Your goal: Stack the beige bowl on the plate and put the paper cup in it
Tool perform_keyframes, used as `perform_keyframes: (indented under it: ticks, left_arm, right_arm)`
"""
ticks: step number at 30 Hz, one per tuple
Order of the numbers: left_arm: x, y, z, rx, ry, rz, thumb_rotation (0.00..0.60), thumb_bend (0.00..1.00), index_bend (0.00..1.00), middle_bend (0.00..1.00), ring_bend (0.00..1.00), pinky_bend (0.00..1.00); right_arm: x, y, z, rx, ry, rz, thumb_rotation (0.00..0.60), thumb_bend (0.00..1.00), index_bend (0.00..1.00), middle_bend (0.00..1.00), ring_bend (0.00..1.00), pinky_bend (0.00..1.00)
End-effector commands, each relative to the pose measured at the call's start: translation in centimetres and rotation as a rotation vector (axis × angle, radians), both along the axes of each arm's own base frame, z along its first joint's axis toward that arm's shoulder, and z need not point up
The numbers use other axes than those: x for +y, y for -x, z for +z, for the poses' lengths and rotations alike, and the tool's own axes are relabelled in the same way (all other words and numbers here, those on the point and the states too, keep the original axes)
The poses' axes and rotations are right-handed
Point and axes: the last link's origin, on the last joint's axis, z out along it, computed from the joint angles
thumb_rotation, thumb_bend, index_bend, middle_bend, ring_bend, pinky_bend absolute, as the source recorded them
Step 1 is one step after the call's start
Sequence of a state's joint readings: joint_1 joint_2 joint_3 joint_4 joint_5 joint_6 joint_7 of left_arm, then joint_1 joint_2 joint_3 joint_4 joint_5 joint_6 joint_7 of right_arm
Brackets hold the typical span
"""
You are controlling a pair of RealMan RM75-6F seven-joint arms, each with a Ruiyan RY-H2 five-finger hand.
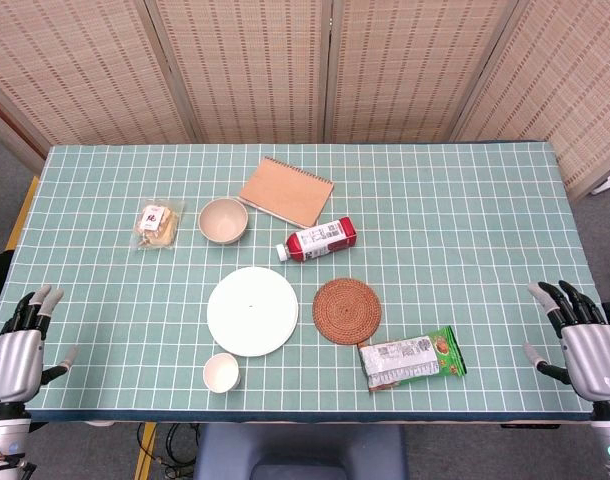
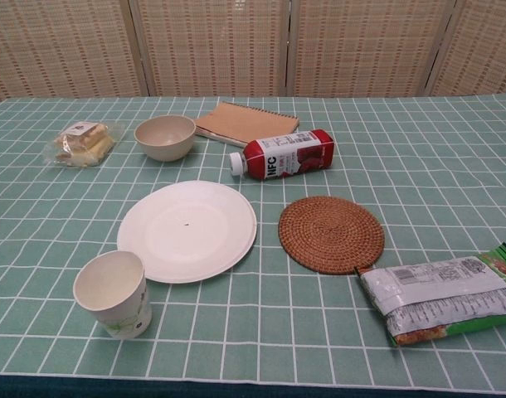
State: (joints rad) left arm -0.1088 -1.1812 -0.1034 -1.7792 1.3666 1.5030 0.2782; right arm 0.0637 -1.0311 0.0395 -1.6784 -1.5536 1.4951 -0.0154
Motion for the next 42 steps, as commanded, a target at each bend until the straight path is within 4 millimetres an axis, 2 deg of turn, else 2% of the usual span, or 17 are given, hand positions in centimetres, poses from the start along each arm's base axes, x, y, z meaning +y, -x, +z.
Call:
perform_keyframes:
  ticks: [1,7,15,18,21,25,28,32,38,42]
  left_arm:
    - [0.6,-0.1,0.0,0.007,0.017,-0.023,0.600,0.28,0.11,0.02,0.08,0.27]
    - [3.3,-0.3,0.2,0.031,0.078,-0.091,0.600,0.28,0.11,0.02,0.09,0.27]
    - [8.6,-1.4,-0.5,0.044,0.131,-0.200,0.600,0.27,0.16,0.11,0.22,0.28]
    - [10.8,-2.0,-1.0,0.048,0.147,-0.233,0.600,0.27,0.18,0.20,0.31,0.39]
    - [13.0,-3.0,-1.7,0.054,0.170,-0.265,0.600,0.28,0.19,0.31,0.42,0.54]
    - [15.7,-4.4,-3.1,0.080,0.225,-0.300,0.600,0.28,0.22,0.50,0.57,0.75]
    - [17.5,-5.3,-4.3,0.104,0.256,-0.318,0.600,0.27,0.24,0.62,0.66,0.85]
    - [19.5,-6.4,-5.8,0.125,0.282,-0.331,0.600,0.28,0.25,0.75,0.77,0.92]
    - [22.0,-7.9,-8.1,0.175,0.317,-0.337,0.600,0.28,0.27,0.85,0.88,0.99]
    - [23.3,-8.7,-9.7,0.210,0.346,-0.324,0.600,0.28,0.29,0.90,0.93,1.00]
  right_arm:
    - [0.0,-0.1,0.1,0.003,0.001,0.001,0.600,0.26,0.12,0.12,0.04,0.12]
    - [-0.3,-0.4,0.1,0.011,-0.005,0.009,0.600,0.26,0.12,0.12,0.04,0.12]
    - [-0.4,-0.6,0.0,0.017,-0.011,0.009,0.600,0.26,0.12,0.12,0.04,0.12]
    - [-0.3,-0.6,0.0,0.020,-0.010,0.009,0.600,0.26,0.12,0.12,0.04,0.12]
    - [-0.3,-0.6,0.0,0.021,-0.012,0.005,0.600,0.26,0.12,0.12,0.04,0.12]
    - [-0.4,-0.6,-0.1,0.023,-0.015,0.005,0.600,0.26,0.12,0.12,0.04,0.12]
    - [-0.4,-0.6,-0.1,0.023,-0.015,0.004,0.600,0.26,0.12,0.12,0.04,0.12]
    - [-0.4,-0.6,0.0,0.025,-0.016,-0.001,0.600,0.26,0.12,0.12,0.04,0.12]
    - [-0.5,-0.5,0.0,0.029,-0.018,-0.005,0.600,0.26,0.12,0.12,0.04,0.12]
    - [-0.6,-0.6,-0.1,0.031,-0.020,-0.006,0.600,0.26,0.12,0.12,0.04,0.12]
